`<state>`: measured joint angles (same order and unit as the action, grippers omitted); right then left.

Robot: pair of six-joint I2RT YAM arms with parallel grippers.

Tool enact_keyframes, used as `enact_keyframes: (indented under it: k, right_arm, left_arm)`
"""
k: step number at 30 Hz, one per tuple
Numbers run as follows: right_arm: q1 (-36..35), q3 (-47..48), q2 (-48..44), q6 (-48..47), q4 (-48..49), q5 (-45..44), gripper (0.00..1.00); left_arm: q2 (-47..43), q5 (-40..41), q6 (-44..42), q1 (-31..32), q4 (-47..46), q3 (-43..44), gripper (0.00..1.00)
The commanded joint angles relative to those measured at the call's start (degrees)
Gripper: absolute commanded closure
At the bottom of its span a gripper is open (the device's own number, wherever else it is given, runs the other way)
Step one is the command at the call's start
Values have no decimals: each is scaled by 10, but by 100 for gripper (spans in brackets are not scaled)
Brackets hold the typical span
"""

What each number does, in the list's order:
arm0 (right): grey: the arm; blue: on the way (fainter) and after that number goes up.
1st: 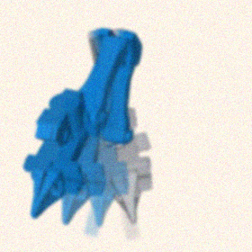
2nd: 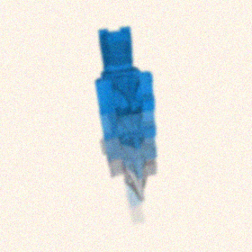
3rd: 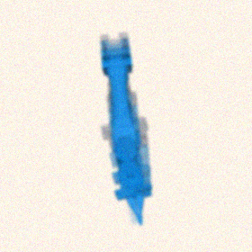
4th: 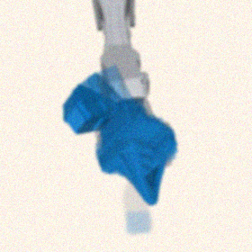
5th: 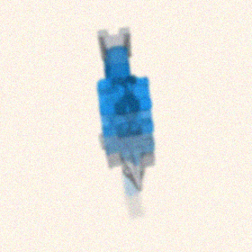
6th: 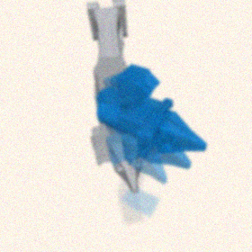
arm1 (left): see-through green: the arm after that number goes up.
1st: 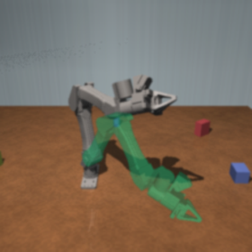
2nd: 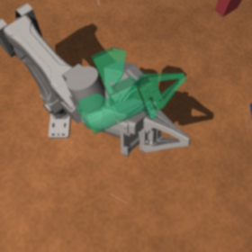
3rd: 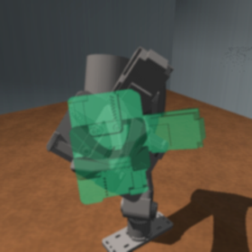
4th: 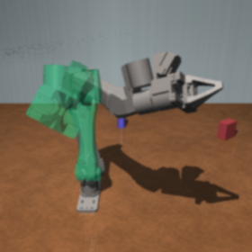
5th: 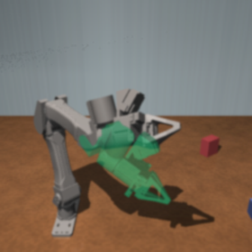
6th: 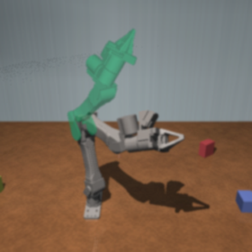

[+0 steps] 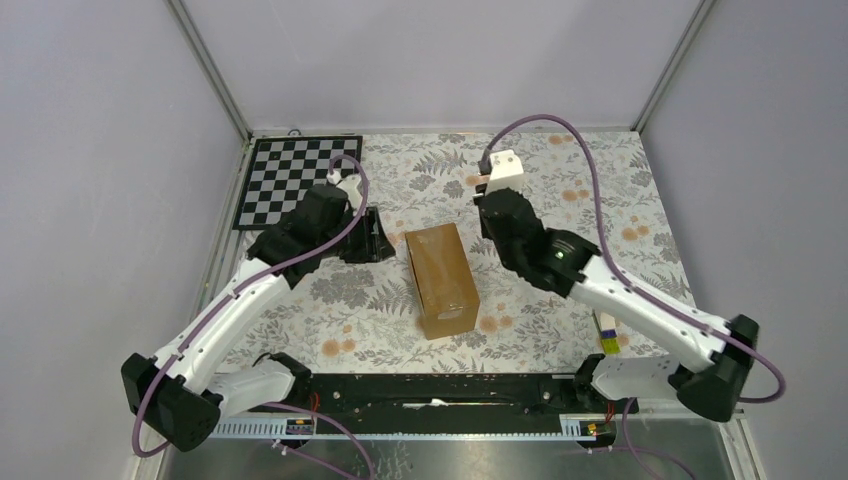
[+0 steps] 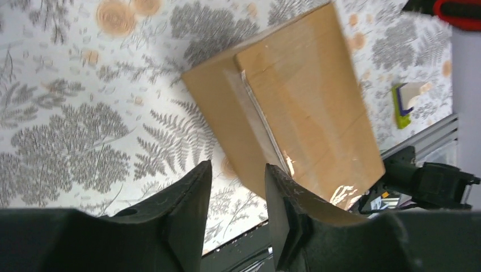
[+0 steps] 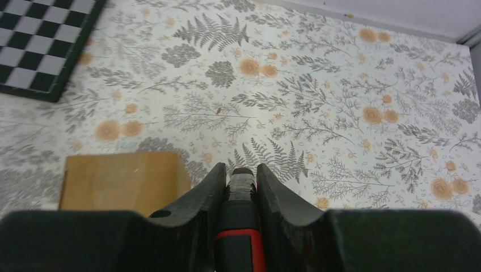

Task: Unpack the express box
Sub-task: Adjust the express box at the center of the board.

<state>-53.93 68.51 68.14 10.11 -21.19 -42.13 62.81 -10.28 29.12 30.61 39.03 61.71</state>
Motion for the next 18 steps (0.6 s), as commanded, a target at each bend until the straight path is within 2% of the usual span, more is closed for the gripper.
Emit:
enact_keyframes:
  k: [1,5,9,18]
  right_arm:
    - [63,-11,41,-21,124,59,100]
    - [70,-3,100,-45,156,107,100]
    - [70,2,143,-66,180,158,100]
    - [70,5,168,-71,200,284,100]
  left_arm:
    - [-16,16,35,-1,-2,-44,58]
    - [-17,19,64,26,-25,-91,61]
    - [-19,44,111,83,-55,-136,65]
    - [-9,41,200,194,-163,-173,66]
